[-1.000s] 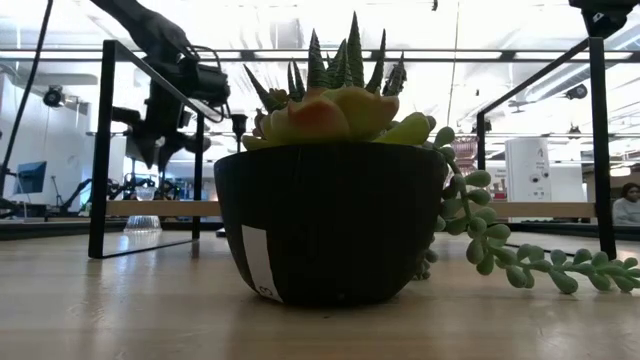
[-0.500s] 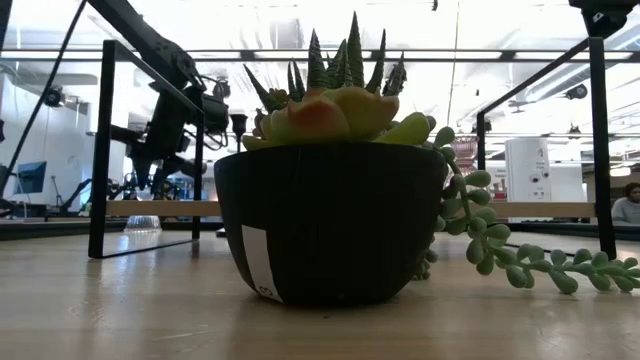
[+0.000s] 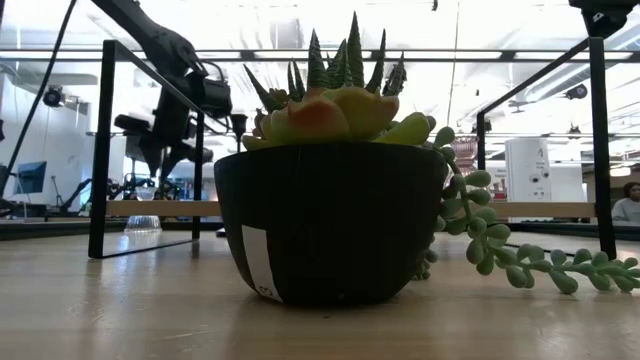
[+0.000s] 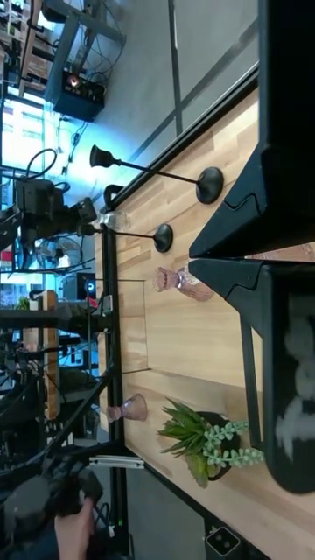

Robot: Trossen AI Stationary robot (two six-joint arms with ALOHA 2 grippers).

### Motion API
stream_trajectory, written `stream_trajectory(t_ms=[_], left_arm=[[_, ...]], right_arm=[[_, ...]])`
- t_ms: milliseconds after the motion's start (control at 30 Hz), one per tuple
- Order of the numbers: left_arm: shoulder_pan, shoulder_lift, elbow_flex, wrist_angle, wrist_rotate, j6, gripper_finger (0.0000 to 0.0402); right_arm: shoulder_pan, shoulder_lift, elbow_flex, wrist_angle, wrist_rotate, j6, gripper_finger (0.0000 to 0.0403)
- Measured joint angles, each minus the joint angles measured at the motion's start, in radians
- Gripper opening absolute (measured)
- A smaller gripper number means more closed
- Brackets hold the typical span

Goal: Pick & Place candle stick holders
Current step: Put the transparent candle holder on the shelf

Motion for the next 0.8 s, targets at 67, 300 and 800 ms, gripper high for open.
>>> stream_trajectory(t_ms=[67, 300, 800], left_arm=[[0.006, 0.009, -0.001, 0.001, 0.000, 0.011, 0.0094], [0.019, 0.047, -0.002, 0.002, 0.018, 0.024, 0.0094], [0.035, 0.140, -0.002, -0.001, 0.026, 0.059, 0.0094]], right_arm=[[0.000, 0.000, 0.000, 0.000, 0.000, 0.000, 0.0008], [0.000, 0.000, 0.000, 0.000, 0.000, 0.000, 0.0008], [0.000, 0.000, 0.000, 0.000, 0.000, 0.000, 0.0008]])
